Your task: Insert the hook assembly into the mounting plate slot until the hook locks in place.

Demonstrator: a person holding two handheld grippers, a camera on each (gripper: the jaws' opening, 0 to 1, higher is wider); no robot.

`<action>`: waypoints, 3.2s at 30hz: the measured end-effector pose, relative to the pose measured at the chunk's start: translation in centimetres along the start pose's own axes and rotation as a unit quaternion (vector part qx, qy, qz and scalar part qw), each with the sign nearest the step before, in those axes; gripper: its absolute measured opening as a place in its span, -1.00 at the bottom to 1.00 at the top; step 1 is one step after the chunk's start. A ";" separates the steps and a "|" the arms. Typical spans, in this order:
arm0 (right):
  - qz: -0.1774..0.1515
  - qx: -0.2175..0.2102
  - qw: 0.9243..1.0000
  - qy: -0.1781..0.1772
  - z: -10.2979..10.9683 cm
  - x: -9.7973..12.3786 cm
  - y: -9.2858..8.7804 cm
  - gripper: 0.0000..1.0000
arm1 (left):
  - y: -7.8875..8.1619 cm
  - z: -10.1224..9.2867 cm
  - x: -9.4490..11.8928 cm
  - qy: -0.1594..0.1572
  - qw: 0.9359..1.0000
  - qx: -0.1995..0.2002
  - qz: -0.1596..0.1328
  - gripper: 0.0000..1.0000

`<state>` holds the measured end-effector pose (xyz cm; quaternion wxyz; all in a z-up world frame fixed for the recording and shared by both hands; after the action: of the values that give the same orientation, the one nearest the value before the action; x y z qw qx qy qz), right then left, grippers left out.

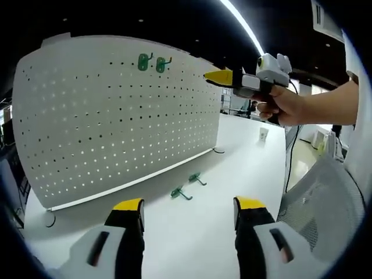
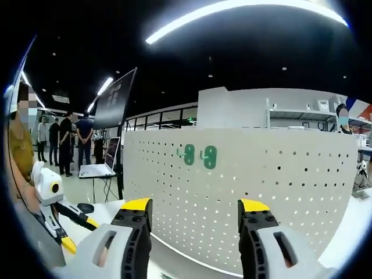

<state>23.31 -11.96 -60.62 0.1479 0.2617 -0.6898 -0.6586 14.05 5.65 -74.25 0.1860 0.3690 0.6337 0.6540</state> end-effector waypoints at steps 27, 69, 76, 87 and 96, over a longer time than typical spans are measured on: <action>0.097 -0.039 0.994 -0.019 0.7 7.1 -7.1 0.17 | -0.4 0.4 -0.2 -0.003 1.000 0.010 0.002 0.32; 0.208 -0.100 0.973 0.004 2.5 12.6 -12.8 0.22 | -1.9 1.3 0.6 -0.009 1.000 0.010 0.022 0.33; 0.211 -0.099 0.973 0.011 2.8 12.3 -12.8 0.22 | -1.6 1.2 -0.2 -0.013 1.000 0.007 0.022 0.32; 0.216 -0.096 0.972 0.017 3.1 12.3 -12.8 0.21 | -2.1 1.6 -2.7 -0.051 0.995 -0.049 0.077 0.32; 0.217 -0.104 0.970 0.014 2.8 12.5 -12.7 0.19 | -2.0 2.6 -4.9 -0.075 0.989 -0.079 0.100 0.28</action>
<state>13.68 -16.51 -75.17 0.3234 0.0979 -0.6559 -0.6749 18.68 4.21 -77.55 0.1952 0.4630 0.5237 0.6879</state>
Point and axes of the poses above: the point that each gripper's makers call its tool centre point, and the gripper's own axes: x roughly backward along the fingers, z roughly to its left, y roughly out of its top, the point moved 2 cm from there along x, roughly backward along the fingers, and after that the axes turned 6 degrees about -z, right-handed, at the moved point
